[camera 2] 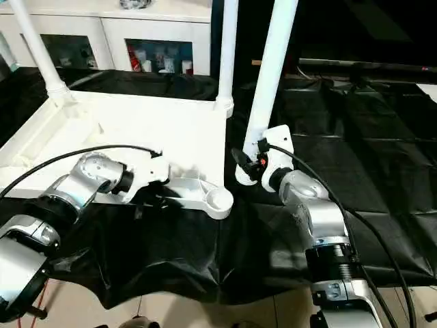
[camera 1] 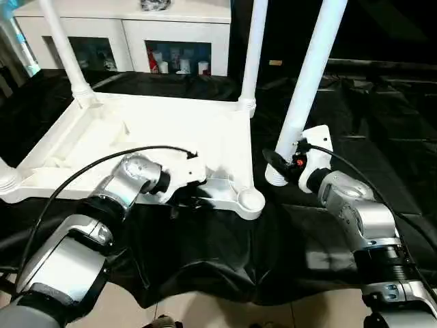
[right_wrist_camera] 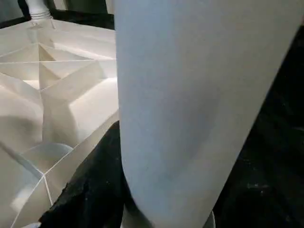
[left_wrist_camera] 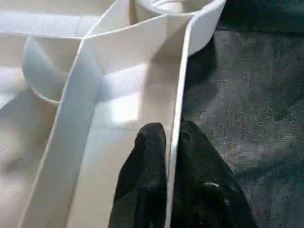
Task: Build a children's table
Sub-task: Insert table leg to table base
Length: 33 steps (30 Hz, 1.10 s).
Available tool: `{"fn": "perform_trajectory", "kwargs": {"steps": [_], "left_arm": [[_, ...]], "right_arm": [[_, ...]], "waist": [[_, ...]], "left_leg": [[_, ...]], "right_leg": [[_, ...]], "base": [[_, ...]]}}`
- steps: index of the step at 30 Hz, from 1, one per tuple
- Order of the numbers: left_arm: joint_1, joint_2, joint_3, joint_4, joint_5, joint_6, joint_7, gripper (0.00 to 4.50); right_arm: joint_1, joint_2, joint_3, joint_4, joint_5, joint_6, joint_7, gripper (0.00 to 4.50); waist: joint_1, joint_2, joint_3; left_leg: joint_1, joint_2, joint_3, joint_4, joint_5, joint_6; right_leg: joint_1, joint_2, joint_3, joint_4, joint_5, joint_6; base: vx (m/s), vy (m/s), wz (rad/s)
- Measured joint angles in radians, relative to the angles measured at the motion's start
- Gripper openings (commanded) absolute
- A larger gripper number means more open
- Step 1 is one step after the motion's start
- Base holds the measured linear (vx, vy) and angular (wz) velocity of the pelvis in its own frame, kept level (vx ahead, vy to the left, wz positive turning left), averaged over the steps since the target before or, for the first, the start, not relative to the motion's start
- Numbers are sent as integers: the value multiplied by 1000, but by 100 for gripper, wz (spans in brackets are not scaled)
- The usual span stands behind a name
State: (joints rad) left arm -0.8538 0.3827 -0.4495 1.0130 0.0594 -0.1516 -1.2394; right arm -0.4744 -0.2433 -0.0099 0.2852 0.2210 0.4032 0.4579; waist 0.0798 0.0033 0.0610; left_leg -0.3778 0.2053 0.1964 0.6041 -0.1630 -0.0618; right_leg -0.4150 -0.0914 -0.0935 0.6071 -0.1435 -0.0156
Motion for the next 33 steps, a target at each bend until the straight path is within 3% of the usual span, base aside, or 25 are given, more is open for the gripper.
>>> {"fn": "perform_trajectory", "kwargs": {"steps": [8, 14, 21, 24, 25, 26, 33], "left_arm": [[-3, -35, 40, -26, -27, 115, -52, 2], [22, -69, 59, -98, -23, 250, 96, 0], [121, -81, 94, -296, 3, 362, 217, 0], [166, -82, 95, -374, 3, 369, 228, 0], [178, -81, 95, -392, 2, 363, 229, 46], [187, -81, 95, -405, 1, 359, 228, 58], [226, -85, 121, -436, -26, 338, 251, 65]], "right_arm": [[12, -1, 21, -10, 0, 7, 22, 191], [12, -5, 28, -24, 0, 12, 42, 191], [12, -4, 39, -27, 0, 12, 49, 191], [12, -1, 40, -27, 0, 12, 50, 191], [11, 1, 42, -27, 0, 12, 51, 191], [11, 2, 43, -27, 0, 12, 52, 191], [10, 4, 49, -26, 0, 12, 53, 191]], "waist": [[-6, 0, 0], [-18, -1, 0], [-29, -1, 0], [-24, -1, 0], [-23, -1, 0], [-22, -1, 0], [-18, -6, 0]], "left_leg": [[-1, 0, 1, -1, 0, 0], [2, 0, 2, 0, 0, 0], [6, 0, 1, -2, 0, 0], [5, 0, 1, -2, 0, 0], [5, 0, 1, -2, 0, 0], [5, 0, 1, -2, 0, 0], [5, -1, 1, -2, 0, 0]], "right_leg": [[-2, 0, 1, 0, -2, -2], [0, 0, 1, 0, -2, -1], [0, 0, 1, 1, -5, 4], [0, 0, 1, 0, -6, 5], [0, 0, 1, 0, -6, 5], [0, 0, 1, 0, -6, 5], [0, 0, 1, 0, -6, 5]], "base": [[0, 0, 0], [0, 0, 0], [0, 0, 0], [0, 0, 0], [0, 0, 0], [0, 0, 0], [0, 0, 0]]}}
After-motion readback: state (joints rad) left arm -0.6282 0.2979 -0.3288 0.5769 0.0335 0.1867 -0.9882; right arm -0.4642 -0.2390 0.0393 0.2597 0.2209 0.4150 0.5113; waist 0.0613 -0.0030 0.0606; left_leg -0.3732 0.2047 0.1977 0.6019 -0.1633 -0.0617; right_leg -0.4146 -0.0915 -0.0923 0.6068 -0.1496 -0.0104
